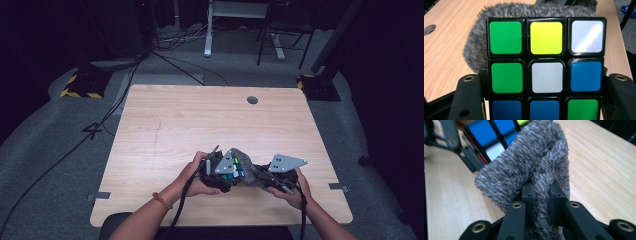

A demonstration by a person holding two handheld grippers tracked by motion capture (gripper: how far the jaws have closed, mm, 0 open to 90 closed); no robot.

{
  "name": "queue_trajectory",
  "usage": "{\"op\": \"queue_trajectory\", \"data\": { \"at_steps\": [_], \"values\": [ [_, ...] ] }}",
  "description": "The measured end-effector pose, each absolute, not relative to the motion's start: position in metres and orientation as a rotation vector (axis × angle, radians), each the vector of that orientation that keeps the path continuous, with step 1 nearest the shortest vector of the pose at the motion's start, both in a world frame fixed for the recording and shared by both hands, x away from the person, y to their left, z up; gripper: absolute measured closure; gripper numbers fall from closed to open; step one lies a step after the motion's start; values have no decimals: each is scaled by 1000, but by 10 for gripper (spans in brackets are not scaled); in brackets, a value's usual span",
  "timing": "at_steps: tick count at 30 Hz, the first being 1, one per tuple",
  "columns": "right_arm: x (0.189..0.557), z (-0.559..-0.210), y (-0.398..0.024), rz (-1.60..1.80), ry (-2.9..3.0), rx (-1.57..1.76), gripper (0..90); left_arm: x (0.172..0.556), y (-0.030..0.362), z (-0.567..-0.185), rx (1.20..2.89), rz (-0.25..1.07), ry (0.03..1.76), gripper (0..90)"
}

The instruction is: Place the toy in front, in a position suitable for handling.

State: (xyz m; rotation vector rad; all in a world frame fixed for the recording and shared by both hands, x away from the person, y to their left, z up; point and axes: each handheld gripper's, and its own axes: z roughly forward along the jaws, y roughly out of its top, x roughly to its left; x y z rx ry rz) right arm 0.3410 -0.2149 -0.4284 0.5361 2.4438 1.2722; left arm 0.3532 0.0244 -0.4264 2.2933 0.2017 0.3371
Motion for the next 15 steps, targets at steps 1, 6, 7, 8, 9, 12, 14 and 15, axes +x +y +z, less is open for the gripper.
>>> {"op": "queue_trajectory", "data": {
  "at_steps": [1,6,7,8,9,12,14,15],
  "values": [
    [340,-426,-215,1279,2436,528,785,353,23,-427,2298,338,200,334],
    [331,-416,-207,1274,2428,462,785,352,14,-434,2348,359,183,334],
    [331,-416,-207,1274,2428,462,785,352,13,-435,2353,354,182,334],
    [330,-416,-206,1270,2426,457,785,351,12,-437,2355,347,186,334],
    [330,-414,-205,1285,2423,451,784,351,11,-438,2361,344,183,333],
    [330,-413,-205,1282,2417,446,783,351,10,-438,2360,348,185,334],
    [332,-415,-205,1274,2414,446,783,352,12,-436,2347,350,188,334],
    [332,-415,-205,1274,2414,446,783,352,12,-436,2347,350,188,334]
  ]
}}
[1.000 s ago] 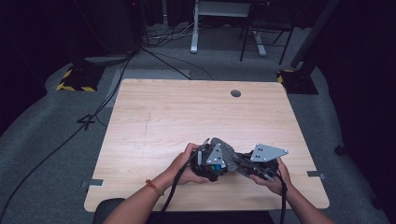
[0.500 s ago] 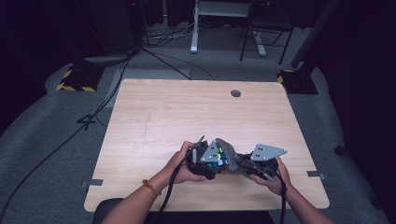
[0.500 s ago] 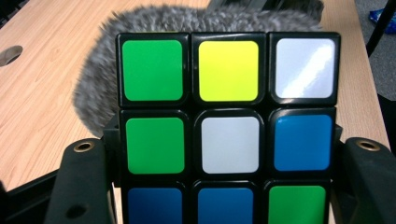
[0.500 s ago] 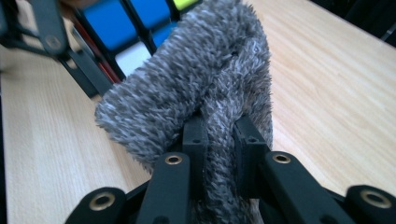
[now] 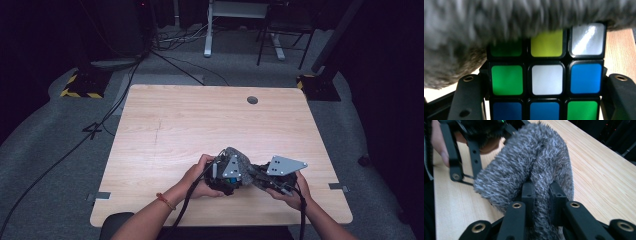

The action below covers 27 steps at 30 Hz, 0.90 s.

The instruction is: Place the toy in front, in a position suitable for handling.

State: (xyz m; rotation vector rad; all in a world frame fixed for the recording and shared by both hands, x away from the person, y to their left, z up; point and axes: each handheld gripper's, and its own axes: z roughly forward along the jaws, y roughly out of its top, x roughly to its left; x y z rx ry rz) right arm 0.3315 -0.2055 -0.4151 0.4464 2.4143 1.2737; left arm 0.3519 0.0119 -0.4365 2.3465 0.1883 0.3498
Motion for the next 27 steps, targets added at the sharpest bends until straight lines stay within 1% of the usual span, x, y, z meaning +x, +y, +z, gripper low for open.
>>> {"op": "queue_trajectory", "data": {
  "at_steps": [6,7,10,16,27],
  "values": [
    [344,-429,-215,1225,2453,517,782,351,19,-429,2294,352,186,334],
    [348,-434,-219,1235,2469,551,782,351,23,-425,2260,342,192,334],
    [351,-437,-221,1250,2483,575,782,351,27,-422,2228,342,188,335],
    [350,-435,-221,1329,2496,575,781,350,27,-423,2226,335,173,334],
    [341,-423,-217,1343,2453,543,783,351,26,-425,2240,328,171,331]
  ]
}}
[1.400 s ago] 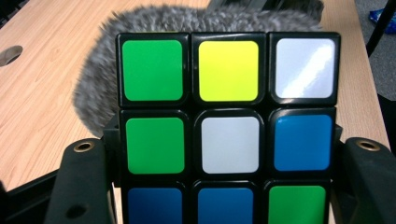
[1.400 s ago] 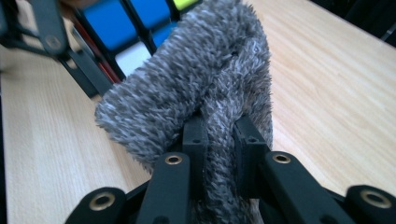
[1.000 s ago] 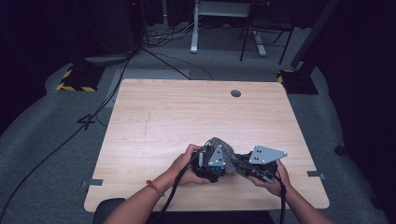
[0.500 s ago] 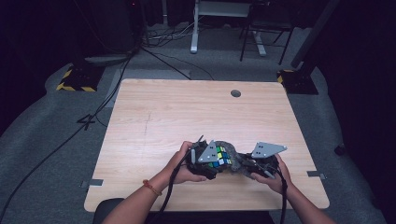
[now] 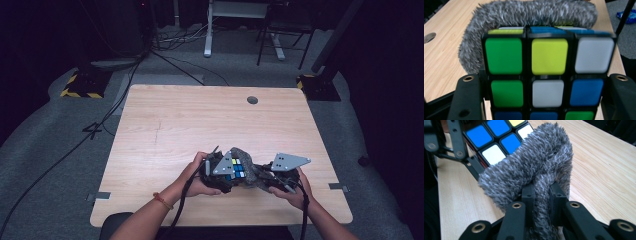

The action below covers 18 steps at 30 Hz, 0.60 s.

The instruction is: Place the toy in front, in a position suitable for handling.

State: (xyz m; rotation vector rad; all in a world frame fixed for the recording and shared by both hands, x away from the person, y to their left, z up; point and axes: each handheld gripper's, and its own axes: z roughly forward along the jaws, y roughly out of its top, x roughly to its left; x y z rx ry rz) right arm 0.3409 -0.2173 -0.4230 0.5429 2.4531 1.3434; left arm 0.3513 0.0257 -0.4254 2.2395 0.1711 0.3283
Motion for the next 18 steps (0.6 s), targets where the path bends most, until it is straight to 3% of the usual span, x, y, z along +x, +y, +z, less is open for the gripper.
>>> {"op": "queue_trajectory", "data": {
  "at_steps": [18],
  "values": [
    [320,-404,-198,1269,2396,368,780,351,10,-436,2343,393,163,332]
  ]
}}
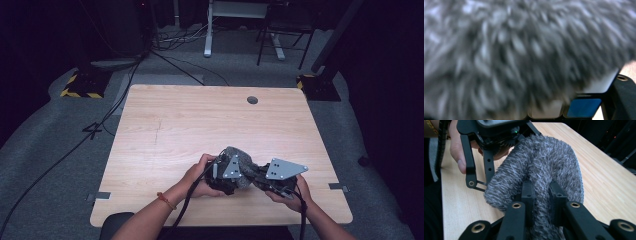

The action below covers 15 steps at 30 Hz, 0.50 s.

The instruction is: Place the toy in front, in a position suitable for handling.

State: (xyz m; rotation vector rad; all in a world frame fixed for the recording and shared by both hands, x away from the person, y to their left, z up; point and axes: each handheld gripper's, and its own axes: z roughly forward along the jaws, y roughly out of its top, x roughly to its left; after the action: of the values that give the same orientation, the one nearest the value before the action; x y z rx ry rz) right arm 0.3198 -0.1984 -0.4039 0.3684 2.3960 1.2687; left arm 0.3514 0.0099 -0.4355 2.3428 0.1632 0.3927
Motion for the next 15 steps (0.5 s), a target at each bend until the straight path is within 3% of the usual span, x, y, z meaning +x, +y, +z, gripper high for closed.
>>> {"op": "queue_trajectory", "data": {
  "at_steps": [15],
  "values": [
    [345,-425,-222,1302,2463,541,781,351,26,-422,2229,372,190,334]
  ]
}}
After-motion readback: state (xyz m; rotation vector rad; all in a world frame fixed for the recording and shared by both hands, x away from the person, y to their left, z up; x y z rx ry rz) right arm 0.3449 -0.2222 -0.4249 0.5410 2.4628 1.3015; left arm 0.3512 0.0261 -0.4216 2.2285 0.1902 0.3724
